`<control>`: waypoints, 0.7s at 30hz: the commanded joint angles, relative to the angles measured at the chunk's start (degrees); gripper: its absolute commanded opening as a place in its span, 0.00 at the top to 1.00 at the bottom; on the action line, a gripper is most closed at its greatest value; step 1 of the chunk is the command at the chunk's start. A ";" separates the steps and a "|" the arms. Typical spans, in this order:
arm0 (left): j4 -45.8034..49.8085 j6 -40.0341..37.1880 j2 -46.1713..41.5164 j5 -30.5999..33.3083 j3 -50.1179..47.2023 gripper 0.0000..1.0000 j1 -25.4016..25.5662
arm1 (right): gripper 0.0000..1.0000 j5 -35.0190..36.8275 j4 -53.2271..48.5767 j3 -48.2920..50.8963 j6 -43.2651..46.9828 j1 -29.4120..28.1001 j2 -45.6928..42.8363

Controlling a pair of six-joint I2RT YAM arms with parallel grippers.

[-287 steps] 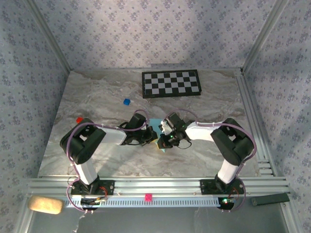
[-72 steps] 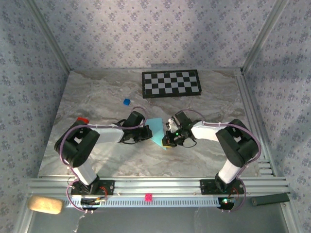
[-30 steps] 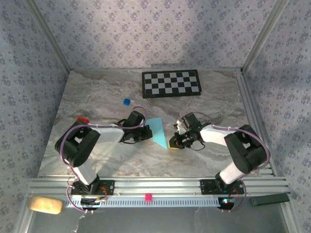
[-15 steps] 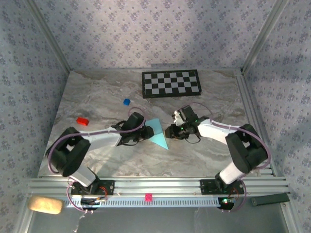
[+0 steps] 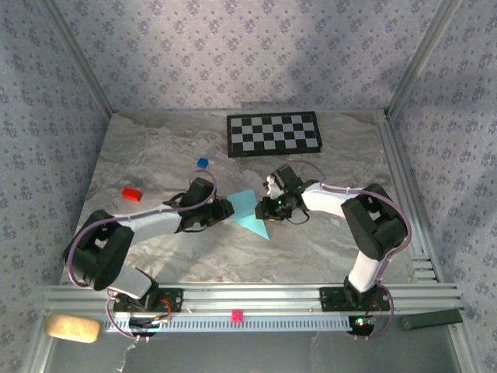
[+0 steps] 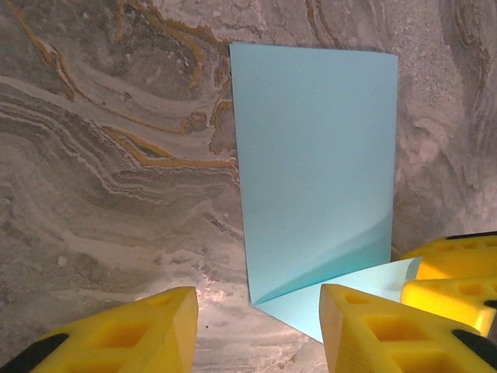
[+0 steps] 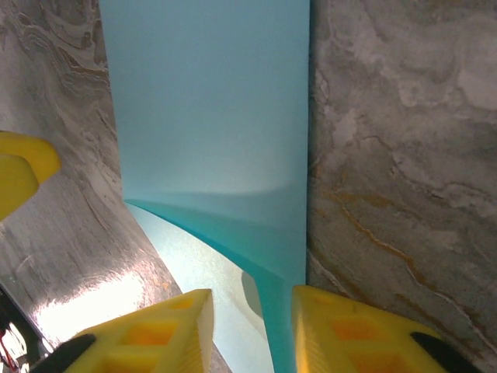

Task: Fold a paper plane with a square sheet of paper (pick it up from the middle)
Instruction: Third fold the triangle at the center of the table.

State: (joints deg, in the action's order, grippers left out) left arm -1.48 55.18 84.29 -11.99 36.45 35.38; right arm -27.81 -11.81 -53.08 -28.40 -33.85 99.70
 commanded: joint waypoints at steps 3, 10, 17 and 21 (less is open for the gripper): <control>-0.97 -0.08 -0.13 -3.17 0.28 0.55 -0.82 | 0.79 -1.87 -0.18 -0.38 1.16 0.35 -0.68; -2.98 0.61 1.09 -6.97 0.37 0.52 -2.63 | 0.90 -4.21 2.56 2.24 0.40 1.80 -3.54; -5.51 1.59 2.77 -11.16 0.71 0.49 -4.77 | 0.91 -8.53 8.09 5.59 -1.66 3.39 -6.20; -7.40 2.36 3.76 -12.96 0.89 0.47 -5.16 | 0.92 -9.97 10.51 7.23 -2.77 4.35 -7.10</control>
State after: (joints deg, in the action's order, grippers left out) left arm -6.44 56.69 87.09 -21.93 36.45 30.46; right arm -35.42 -3.92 -46.94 -29.58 -30.20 94.11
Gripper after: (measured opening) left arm 0.529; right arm 0.078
